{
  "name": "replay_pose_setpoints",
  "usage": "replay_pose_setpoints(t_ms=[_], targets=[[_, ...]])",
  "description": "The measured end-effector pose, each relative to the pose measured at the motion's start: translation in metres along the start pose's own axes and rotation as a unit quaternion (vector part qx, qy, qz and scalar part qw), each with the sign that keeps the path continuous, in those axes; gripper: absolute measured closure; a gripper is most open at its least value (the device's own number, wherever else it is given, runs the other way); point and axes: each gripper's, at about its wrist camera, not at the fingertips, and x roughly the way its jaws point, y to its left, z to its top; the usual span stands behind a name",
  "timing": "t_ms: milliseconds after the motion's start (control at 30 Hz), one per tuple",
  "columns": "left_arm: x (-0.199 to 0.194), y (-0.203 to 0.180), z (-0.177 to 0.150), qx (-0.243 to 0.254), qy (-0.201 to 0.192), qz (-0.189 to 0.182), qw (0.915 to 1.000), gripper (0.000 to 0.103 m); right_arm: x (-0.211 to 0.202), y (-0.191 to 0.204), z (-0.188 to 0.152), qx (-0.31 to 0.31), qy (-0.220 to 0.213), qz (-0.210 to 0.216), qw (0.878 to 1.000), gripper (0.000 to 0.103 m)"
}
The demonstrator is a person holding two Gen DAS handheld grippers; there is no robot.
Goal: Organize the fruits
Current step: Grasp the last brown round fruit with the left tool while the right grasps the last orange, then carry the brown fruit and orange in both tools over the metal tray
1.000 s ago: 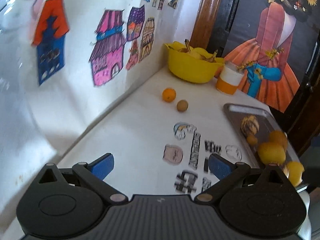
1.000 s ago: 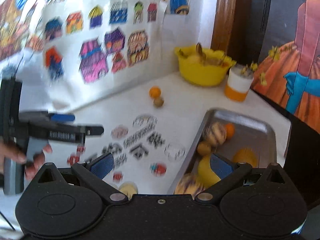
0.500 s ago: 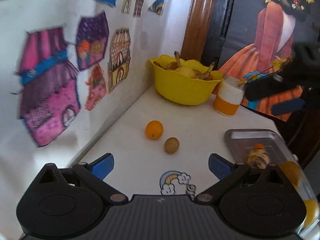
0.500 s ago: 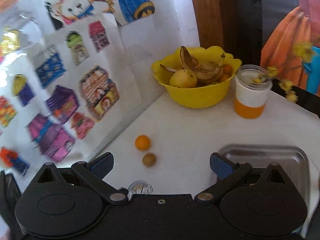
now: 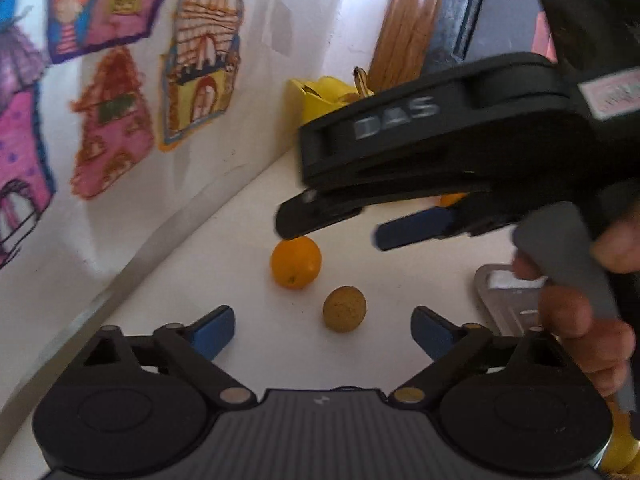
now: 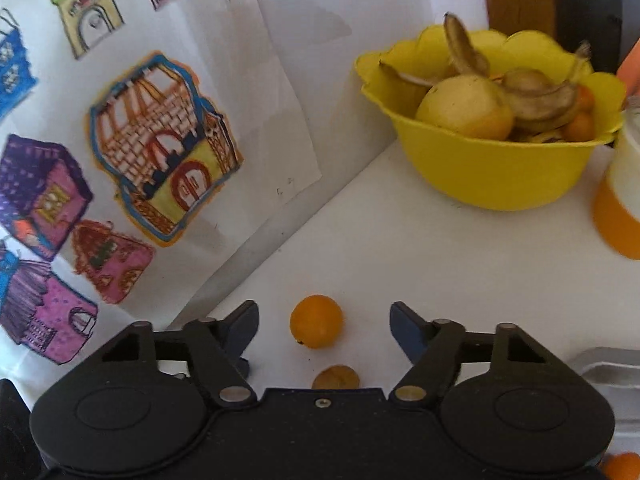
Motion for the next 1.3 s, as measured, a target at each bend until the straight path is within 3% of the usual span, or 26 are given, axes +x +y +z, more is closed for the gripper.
replay_pose_setpoints(t_ms=[167, 367, 533, 633, 733, 1000, 1300], targets=[[0.005, 0.001, -0.004, 0.005, -0.010, -0.007, 0.9999, 0.013, 0.015, 0.002, 0.002, -0.020, 0.020, 0.009, 1.000, 0.049], [0.008, -0.003, -0.006, 0.015, -0.013, -0.022, 0.9996, 0.030, 0.023, 0.000, 0.000, -0.028, 0.028, 0.012, 0.999, 0.065], [0.011, -0.009, -0.007, 0.012, -0.009, -0.049, 0.9987, 0.050, 0.023, -0.003, -0.002, -0.023, 0.025, 0.016, 0.999, 0.067], [0.013, -0.010, -0.005, 0.014, -0.006, -0.049, 0.9987, 0.066, 0.021, -0.004, -0.005, -0.022, 0.023, 0.011, 0.999, 0.067], [0.017, -0.007, -0.004, 0.008, -0.004, -0.052, 0.9986, 0.074, 0.013, -0.005, -0.008, -0.023, 0.017, 0.008, 1.000, 0.067], [0.011, -0.006, -0.007, 0.004, 0.004, -0.052, 0.9986, 0.075, -0.030, -0.016, -0.022, -0.014, -0.006, 0.002, 1.000, 0.067], [-0.007, -0.011, -0.009, -0.006, 0.008, -0.045, 0.9990, 0.075, -0.088, -0.040, -0.060, -0.019, -0.034, -0.005, 0.999, 0.067]])
